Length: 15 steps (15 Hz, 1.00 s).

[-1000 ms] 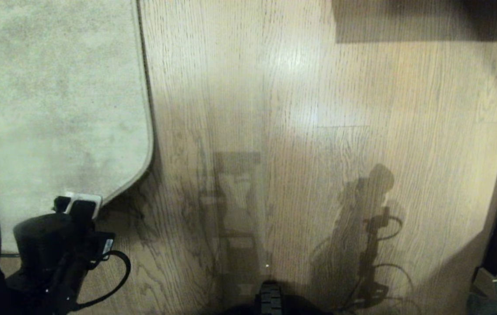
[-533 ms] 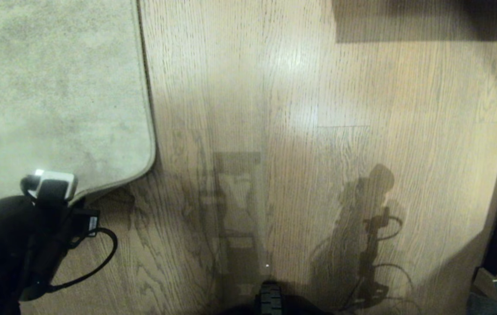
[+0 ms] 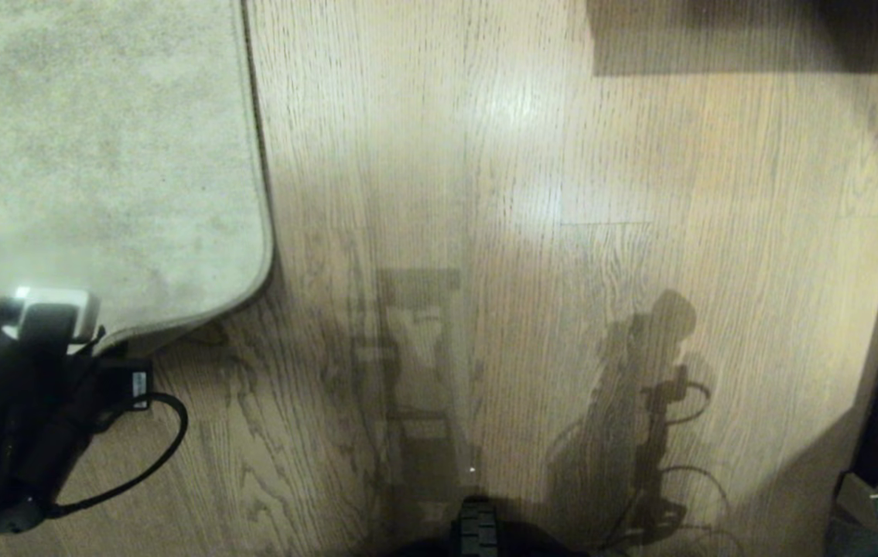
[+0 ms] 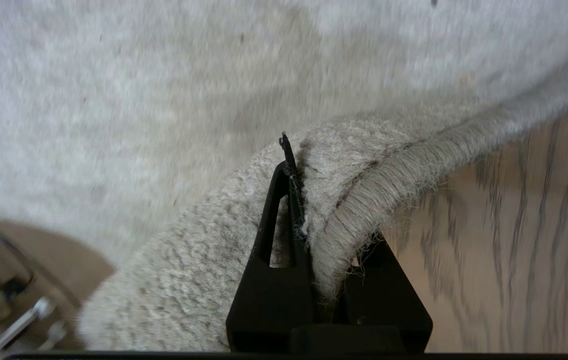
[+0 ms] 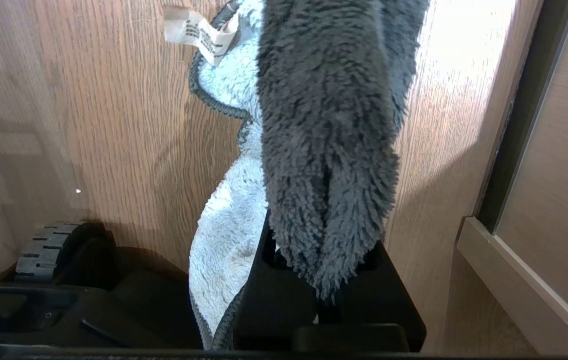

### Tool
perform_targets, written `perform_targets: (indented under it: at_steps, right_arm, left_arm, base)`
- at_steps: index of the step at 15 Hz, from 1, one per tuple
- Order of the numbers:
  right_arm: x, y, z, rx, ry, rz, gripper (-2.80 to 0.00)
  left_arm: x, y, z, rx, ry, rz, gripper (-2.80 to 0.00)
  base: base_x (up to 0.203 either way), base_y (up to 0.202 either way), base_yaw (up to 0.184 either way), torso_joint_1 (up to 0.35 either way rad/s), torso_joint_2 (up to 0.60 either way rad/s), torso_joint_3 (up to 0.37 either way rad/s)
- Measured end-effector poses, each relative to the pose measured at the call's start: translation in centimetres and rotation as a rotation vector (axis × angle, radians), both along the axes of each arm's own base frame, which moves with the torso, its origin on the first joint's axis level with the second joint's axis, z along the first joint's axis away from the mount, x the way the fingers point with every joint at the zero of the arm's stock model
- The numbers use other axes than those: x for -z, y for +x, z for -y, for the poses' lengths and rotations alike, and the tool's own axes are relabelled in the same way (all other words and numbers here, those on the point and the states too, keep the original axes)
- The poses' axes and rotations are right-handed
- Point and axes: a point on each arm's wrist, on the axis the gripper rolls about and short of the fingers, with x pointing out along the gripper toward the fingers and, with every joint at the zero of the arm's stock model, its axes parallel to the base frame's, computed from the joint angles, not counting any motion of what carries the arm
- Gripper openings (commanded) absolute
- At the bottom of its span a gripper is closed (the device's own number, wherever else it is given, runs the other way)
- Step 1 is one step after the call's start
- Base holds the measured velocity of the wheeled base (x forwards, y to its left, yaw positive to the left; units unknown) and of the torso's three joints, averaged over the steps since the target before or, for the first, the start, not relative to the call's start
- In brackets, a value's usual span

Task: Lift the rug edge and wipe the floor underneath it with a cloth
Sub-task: Lift up the carpet

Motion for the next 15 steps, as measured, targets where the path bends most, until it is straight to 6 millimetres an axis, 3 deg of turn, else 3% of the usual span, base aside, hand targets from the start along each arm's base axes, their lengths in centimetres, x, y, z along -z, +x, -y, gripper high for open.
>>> perform_targets:
  at_steps: [7,15]
  right_arm:
    - [0.0,0.0,0.0,0.0,0.001,0.0,-2.8]
    - [0.0,0.0,0.0,0.001,0.001,0.0,-2.8]
  left_arm:
    - [-2.8,-2.3,-1.0,0.04,-0.027,-0.314,-2.8]
    - [-3.6,-2.4,-3.0,0.029,-0.025,-0.32,-2.8]
  base:
    - [0.0,0.0,0.0,0.0,0.0,0.0]
    - [0.0,0.0,0.0,0.0,0.0,0.0]
